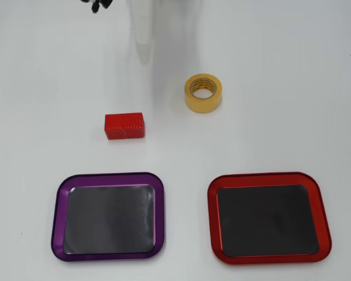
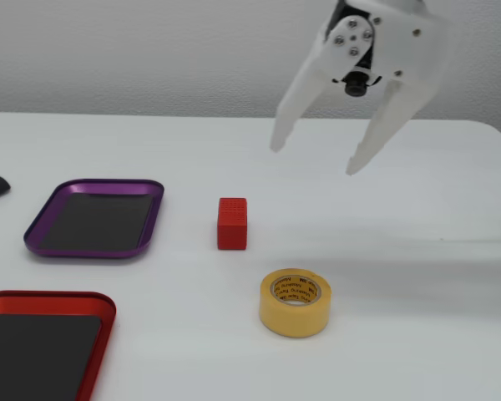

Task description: Grasp a red block and put it in the left red dish.

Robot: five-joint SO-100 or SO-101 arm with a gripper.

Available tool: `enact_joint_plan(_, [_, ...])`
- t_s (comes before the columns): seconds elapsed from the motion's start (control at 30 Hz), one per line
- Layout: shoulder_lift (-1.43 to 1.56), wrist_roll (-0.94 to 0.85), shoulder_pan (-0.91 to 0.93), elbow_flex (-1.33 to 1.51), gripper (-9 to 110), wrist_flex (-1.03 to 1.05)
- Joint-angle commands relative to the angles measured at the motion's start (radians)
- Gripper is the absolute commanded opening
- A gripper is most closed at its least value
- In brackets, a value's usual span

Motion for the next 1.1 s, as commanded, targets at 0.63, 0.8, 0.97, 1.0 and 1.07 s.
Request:
enact_joint_plan(0.63, [-0.535, -0.249, 0.048, -0.336, 30, -0.055])
enact_joint_plan(0.8, [-0.586, -0.299, 0.087, -0.367, 30, -0.066])
enact_joint_plan(0.97, [-0.614, -0.370, 0.127, -0.368, 30, -0.074])
enact_joint_plan(1.0, [-0.620, -0.370, 0.135, -0.368, 30, -0.089])
enact_joint_plan(1.07, [-0.629, -0.368, 0.147, -0.368, 30, -0.109])
